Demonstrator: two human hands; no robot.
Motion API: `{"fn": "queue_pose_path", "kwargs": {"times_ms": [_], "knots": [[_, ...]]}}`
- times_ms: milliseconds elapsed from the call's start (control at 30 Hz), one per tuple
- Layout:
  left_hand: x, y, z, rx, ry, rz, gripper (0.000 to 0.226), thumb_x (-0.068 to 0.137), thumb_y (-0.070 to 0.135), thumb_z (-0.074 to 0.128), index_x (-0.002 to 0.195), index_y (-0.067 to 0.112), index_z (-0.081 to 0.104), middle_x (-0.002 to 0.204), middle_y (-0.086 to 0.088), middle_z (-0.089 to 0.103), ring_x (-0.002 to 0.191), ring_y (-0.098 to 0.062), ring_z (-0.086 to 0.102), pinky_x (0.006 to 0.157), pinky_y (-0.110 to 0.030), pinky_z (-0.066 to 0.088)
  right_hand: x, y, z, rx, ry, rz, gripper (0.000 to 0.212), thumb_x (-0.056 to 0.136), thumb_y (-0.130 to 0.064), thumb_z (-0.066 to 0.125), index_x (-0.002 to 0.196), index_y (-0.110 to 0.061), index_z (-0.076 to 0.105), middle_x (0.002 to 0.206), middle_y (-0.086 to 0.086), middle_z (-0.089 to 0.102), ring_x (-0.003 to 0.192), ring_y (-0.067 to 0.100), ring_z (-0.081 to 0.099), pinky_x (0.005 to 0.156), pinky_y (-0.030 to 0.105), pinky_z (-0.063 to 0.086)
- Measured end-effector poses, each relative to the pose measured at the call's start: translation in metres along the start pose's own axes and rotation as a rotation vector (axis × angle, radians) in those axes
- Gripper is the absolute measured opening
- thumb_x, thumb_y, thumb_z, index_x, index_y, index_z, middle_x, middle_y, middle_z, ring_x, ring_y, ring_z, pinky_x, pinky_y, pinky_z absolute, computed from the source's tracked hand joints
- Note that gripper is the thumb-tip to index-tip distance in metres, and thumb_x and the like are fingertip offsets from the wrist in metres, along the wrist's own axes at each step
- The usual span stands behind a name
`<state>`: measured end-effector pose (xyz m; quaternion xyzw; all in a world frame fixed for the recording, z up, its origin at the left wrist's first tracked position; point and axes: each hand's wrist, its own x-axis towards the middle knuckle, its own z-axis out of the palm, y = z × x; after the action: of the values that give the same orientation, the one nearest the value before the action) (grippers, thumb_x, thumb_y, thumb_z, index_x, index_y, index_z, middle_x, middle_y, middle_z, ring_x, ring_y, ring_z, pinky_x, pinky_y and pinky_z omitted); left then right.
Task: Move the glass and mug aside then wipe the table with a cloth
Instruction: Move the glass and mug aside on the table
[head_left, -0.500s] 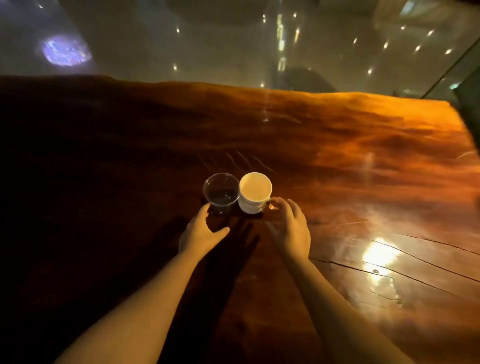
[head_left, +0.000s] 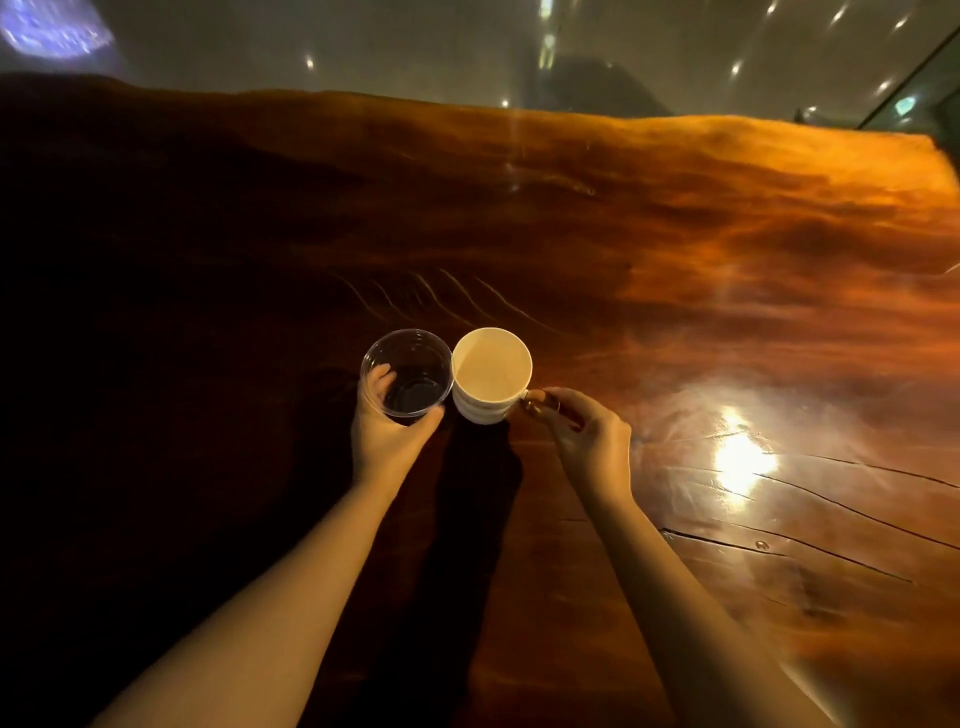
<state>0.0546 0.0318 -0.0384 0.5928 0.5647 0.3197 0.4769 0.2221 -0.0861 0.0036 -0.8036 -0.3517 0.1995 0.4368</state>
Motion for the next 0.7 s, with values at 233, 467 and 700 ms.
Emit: {"fn": "queue_pose_path", "kwargs": {"times_ms": [233, 467, 700], "knots": [[-0.025, 0.005, -0.033, 0.014, -0.017, 0.028, 0.079, 0.06, 0.014, 0.082, 0.127, 0.025, 0.041, 0.129, 0.001, 0.05, 0.117, -0.007, 0.046, 0.087, -0.016, 0.035, -0.016, -0.025, -0.003, -0.048, -0.009, -0.135, 0.022, 0.079, -0.006, 0.072, 0.101, -0.008, 0.07, 0.095, 0.004, 0.073, 0.083, 0.01, 0.064, 0.07, 0.01, 0.045], [-0.093, -0.013, -0.129, 0.013, 0.101, -0.012, 0.074, 0.06, 0.015, 0.082, 0.12, 0.035, 0.044, 0.125, 0.004, 0.051, 0.11, -0.003, 0.048, 0.081, -0.016, 0.042, -0.089, -0.074, 0.023, 0.208, -0.218, -0.025, 0.019, 0.081, -0.015, 0.07, 0.099, -0.023, 0.069, 0.091, -0.015, 0.07, 0.084, -0.002, 0.066, 0.068, 0.012, 0.054], [-0.178, -0.06, -0.248, 0.055, 0.334, -0.184, 0.077, 0.063, 0.015, 0.08, 0.129, 0.027, 0.04, 0.131, -0.003, 0.051, 0.12, -0.017, 0.047, 0.096, -0.04, 0.044, -0.174, -0.109, 0.107, 0.423, -0.537, 0.213, 0.017, 0.082, -0.009, 0.068, 0.098, -0.014, 0.07, 0.097, 0.0, 0.073, 0.087, 0.011, 0.07, 0.077, 0.031, 0.058]]}}
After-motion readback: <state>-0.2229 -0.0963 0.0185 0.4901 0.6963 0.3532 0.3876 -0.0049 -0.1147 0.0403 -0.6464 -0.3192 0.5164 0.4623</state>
